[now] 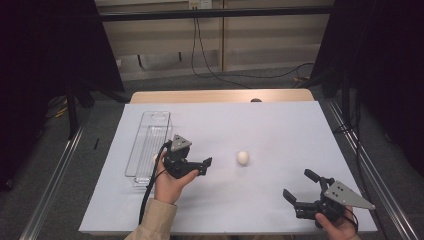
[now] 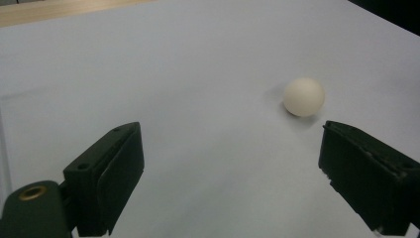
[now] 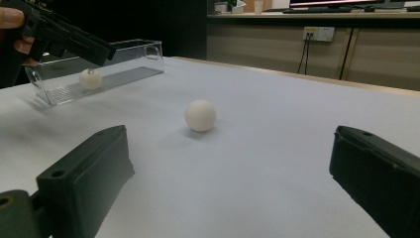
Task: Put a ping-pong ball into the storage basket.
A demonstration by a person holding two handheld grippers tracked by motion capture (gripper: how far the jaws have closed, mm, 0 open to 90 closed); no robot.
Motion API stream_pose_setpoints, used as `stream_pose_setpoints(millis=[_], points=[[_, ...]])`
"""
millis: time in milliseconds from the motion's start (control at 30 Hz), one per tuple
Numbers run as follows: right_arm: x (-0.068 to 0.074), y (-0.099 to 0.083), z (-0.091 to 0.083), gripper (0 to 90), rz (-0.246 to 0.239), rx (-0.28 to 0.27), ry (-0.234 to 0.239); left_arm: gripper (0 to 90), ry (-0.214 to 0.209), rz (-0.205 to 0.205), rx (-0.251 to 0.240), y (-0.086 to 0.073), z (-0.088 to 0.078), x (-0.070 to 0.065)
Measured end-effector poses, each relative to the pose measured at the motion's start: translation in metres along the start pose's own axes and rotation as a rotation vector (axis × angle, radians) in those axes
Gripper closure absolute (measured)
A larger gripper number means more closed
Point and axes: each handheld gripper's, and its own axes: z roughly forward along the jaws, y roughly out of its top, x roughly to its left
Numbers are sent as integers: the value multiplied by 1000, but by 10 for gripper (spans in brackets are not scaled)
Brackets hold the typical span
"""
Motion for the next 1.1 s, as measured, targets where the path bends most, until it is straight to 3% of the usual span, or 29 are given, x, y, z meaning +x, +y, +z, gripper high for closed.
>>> stream_pose_setpoints(millis=[400, 1100], points=[[0, 0, -1, 17, 1, 2, 0, 103, -10, 14, 10, 0, 10, -9], [-4, -1, -3, 17, 4, 3, -14, 102, -11, 17, 3, 2, 19, -12]])
